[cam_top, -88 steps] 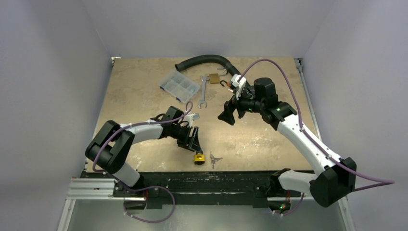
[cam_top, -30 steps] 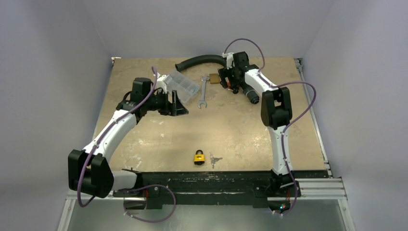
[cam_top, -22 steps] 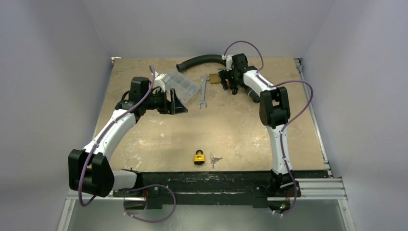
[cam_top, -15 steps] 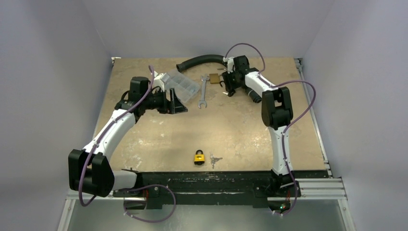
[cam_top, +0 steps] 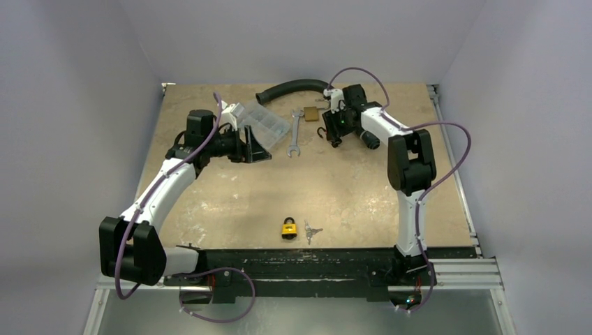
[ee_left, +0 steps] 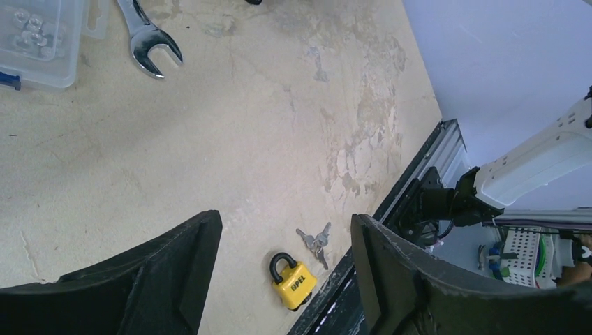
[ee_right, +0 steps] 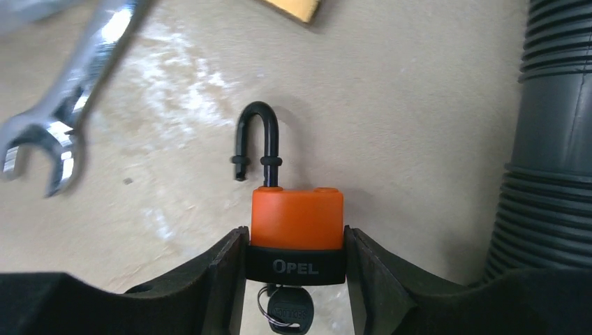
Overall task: Lock with the key
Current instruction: Pick up the lock from the center of the board.
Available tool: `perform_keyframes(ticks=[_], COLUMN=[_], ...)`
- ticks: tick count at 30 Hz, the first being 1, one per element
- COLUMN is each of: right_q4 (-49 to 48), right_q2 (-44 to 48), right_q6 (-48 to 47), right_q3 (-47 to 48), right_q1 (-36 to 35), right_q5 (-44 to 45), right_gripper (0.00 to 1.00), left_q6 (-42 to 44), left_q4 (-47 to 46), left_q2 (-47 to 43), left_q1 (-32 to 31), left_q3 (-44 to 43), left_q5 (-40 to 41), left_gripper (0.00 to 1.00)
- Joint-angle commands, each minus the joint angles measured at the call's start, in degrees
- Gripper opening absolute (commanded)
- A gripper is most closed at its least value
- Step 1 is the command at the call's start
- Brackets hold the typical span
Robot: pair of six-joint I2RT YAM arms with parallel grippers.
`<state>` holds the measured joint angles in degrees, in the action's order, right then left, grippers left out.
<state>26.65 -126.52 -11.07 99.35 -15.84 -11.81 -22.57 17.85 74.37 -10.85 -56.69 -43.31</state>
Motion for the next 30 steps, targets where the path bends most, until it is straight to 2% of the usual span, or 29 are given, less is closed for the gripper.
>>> perform_keyframes(ticks=[1,6,9,12,17,21,30], right_q4=[-1.7,-0.4,4.6,10.8,14.8,15.4,22.2], right_q2=[10.8,18.1,21.2,24.1,30.5,36.0,41.2], right_q6=[-2.8,-5.3,-8.6,-11.7,-13.4,-13.6,-17.7], right_q3=[-0.8,-3.9,-3.7,-3.5,-7.4,-11.6,-16.6], right_q1=[-0.2,-0.2,-0.2,-0.2,-1.2,-4.2,-13.1], right_q5=[-9.3,-16.5,-23.8,-29.1,-36.3,-39.6,-47.4], right_gripper=[0.0,0.0,0.0,0.0,0.0,0.0,0.0], left_q6=[-0.2,0.0,0.8,5.2,9.1,6.7,5.3], left_q4=[-2.4,-3.5,-3.1,-0.4,0.5,-4.8,-8.9], left_q2=[-1.2,-1.0,-0.2,-0.4,-2.5,-4.6,-7.2], left_q1=[0.7,0.7,0.8,0.8,0.7,0.7,-0.5], left_q3=[-0.4,-0.7,-2.3,-4.0,-2.6,1.8,6.0], left_q5=[-2.1,-6.7,-13.6,-18.6,-21.2,-22.7,-23.8], left_gripper=[0.71,0.67,0.67,0.68,0.69,0.67,0.59])
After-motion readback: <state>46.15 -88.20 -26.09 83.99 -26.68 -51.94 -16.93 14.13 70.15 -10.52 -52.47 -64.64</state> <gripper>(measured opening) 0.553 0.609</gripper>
